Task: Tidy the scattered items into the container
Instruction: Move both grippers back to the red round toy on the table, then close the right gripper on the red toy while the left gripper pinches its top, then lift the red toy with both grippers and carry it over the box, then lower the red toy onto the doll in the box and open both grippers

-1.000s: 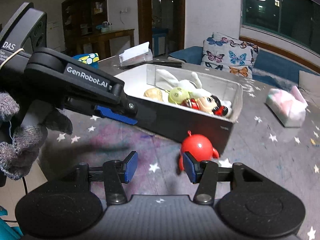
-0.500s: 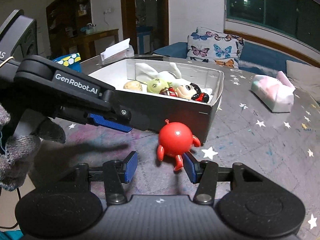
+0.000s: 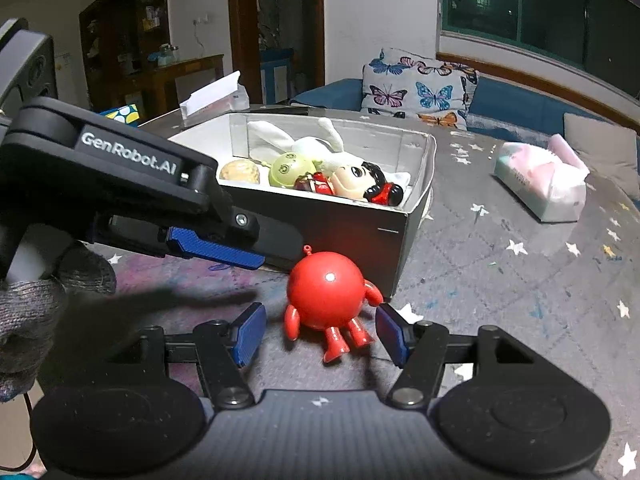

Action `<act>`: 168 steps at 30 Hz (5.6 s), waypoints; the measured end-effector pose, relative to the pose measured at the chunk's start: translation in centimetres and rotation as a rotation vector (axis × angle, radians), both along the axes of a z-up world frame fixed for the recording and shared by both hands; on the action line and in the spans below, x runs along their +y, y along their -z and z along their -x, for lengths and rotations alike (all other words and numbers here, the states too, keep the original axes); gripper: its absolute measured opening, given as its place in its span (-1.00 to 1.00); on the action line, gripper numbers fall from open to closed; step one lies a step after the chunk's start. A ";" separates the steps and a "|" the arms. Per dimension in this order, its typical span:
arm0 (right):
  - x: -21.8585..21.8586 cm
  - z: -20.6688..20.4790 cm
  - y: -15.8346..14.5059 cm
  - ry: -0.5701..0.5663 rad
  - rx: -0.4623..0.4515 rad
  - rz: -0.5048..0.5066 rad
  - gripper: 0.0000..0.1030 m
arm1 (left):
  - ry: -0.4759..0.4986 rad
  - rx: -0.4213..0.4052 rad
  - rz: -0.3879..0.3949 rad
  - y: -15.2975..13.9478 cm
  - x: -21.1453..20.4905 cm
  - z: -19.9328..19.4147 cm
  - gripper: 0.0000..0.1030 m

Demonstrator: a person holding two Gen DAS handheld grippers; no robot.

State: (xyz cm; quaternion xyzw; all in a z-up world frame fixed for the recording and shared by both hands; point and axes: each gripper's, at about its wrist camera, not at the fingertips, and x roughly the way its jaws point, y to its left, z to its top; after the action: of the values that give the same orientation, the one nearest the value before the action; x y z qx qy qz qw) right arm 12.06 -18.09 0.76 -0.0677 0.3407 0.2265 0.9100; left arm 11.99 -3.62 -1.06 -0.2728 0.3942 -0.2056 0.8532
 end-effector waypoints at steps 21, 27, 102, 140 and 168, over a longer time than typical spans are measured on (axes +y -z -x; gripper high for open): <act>1.1 -0.8 0.6 -0.040 0.026 -0.009 0.05 | -0.002 0.050 0.036 1.1 0.1 -1.5 -0.28; 1.4 -0.6 0.4 -0.048 0.018 -0.006 0.05 | -0.011 0.060 0.040 1.3 0.5 -1.6 -0.28; 3.2 1.0 -3.4 -0.153 -0.076 0.028 -0.07 | -0.021 -0.041 0.082 -2.6 3.7 2.1 -0.29; 5.0 -17.2 -3.0 -0.109 0.005 -0.055 -0.08 | -0.134 -0.025 0.121 -1.6 6.3 -13.3 -0.28; 5.3 -17.5 -3.2 -0.085 0.016 -0.046 -0.05 | -0.173 -0.034 0.068 -2.1 6.9 -12.5 -0.28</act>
State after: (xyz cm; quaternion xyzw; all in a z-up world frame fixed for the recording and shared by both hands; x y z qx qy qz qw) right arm 29.54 -12.83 3.91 -0.0596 0.3395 0.2734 0.8980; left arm 24.48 3.25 1.02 -0.3309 0.3476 -0.1490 0.8646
